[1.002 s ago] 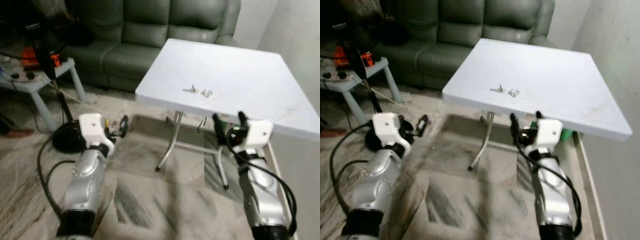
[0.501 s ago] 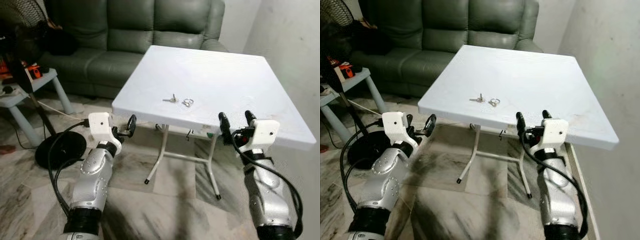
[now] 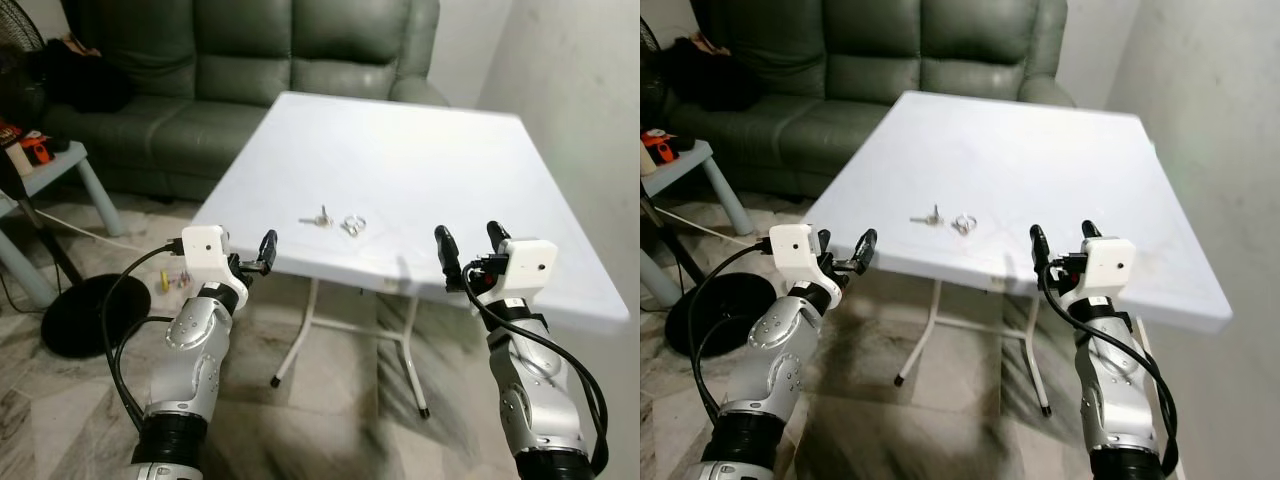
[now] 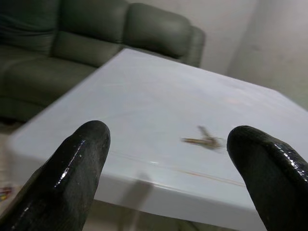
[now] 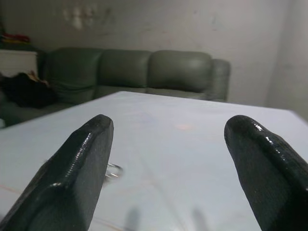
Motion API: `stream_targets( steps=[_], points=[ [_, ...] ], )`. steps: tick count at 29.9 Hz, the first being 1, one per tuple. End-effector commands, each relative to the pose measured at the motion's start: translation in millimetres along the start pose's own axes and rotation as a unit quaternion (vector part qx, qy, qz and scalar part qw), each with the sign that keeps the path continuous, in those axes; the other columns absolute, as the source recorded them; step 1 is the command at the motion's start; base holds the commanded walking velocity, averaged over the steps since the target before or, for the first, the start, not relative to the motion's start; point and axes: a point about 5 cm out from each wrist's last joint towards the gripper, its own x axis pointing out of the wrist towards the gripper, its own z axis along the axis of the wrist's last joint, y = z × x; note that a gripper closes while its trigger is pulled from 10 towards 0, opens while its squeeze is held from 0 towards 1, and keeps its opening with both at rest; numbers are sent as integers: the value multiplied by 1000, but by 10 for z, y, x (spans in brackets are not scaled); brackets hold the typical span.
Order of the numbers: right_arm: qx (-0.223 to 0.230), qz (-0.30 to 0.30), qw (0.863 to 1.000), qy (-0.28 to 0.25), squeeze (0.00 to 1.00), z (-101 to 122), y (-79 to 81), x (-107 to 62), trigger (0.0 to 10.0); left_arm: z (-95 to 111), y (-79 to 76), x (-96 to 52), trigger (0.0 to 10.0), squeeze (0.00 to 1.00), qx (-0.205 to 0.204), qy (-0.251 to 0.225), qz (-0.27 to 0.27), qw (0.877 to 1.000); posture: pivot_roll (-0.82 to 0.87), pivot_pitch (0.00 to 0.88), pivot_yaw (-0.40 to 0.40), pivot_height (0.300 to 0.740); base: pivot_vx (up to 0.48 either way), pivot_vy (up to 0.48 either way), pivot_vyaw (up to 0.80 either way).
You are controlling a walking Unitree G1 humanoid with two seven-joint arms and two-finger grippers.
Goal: Hang keys on a hook
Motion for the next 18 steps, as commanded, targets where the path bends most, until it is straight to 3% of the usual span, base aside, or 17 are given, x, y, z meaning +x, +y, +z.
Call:
stream_targets(
  steps=[1,18],
  points=[
    [3,8,1000,-5,0,26,40,40,10000,20,34,8,10000,0,3,-2,4,1000,-7,0,-40,740,311,315,0],
    [1,14,1000,-5,0,23,39,44,10000,19,-2,36,10000,0,4,-6,-3,1000,-11,0,-43,740,305,326,0]
  ],
)
